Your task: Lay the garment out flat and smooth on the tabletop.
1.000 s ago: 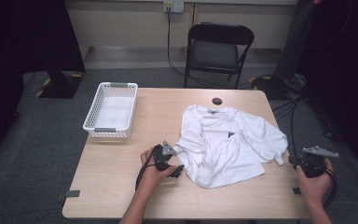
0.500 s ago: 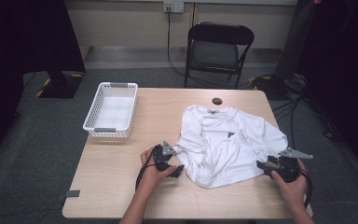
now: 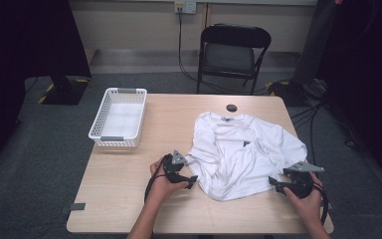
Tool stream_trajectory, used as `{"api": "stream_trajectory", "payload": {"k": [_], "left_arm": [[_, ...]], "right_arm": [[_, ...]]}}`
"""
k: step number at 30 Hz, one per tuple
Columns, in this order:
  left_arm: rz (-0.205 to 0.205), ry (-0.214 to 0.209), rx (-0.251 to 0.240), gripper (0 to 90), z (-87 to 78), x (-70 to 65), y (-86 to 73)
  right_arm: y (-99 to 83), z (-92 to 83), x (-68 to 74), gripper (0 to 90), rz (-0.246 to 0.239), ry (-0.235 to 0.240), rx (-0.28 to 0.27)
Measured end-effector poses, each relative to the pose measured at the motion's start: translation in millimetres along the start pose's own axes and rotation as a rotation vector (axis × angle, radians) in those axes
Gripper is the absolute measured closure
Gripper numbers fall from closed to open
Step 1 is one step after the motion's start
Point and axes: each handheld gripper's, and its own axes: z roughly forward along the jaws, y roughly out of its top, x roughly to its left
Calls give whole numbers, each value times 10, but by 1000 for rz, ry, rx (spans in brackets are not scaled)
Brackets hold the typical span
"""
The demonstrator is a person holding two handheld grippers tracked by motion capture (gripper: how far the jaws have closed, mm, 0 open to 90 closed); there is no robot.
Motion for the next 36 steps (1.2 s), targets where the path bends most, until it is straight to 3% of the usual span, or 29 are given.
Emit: {"api": "stream_trajectory", "payload": {"k": [2, 6, 7, 10, 11, 16, 21, 23, 26, 36], "left_arm": [[17, 20, -20, 196, -16, -4, 71], [-18, 25, -93, 461, -12, 47, 246], [-27, 34, -106, 467, -5, 63, 289], [-60, 74, -91, 548, 21, 121, 382], [-72, 72, -69, 577, 35, 142, 393], [-141, 50, -58, 627, 127, 182, 407], [-147, 19, -2, 783, 181, 135, 453], [-159, -8, 0, 830, 199, 137, 461], [-159, -13, 7, 900, 205, 143, 488], [-135, 18, 37, 900, 125, 204, 568]], "right_arm": [[-1, 0, 2, 251, 1, -1, 0], [-1, 0, 2, 250, 2, -1, 0], [-1, 0, 2, 250, 2, -1, 0], [-1, 0, 2, 250, 2, -1, 0], [-1, 0, 2, 250, 2, -1, 0], [0, 1, 2, 250, 2, -1, 0], [0, 1, 3, 250, 2, -1, 0], [0, 1, 3, 249, 2, -1, 0], [0, 1, 2, 249, 2, -1, 0], [0, 1, 2, 249, 2, -1, 0]]}}
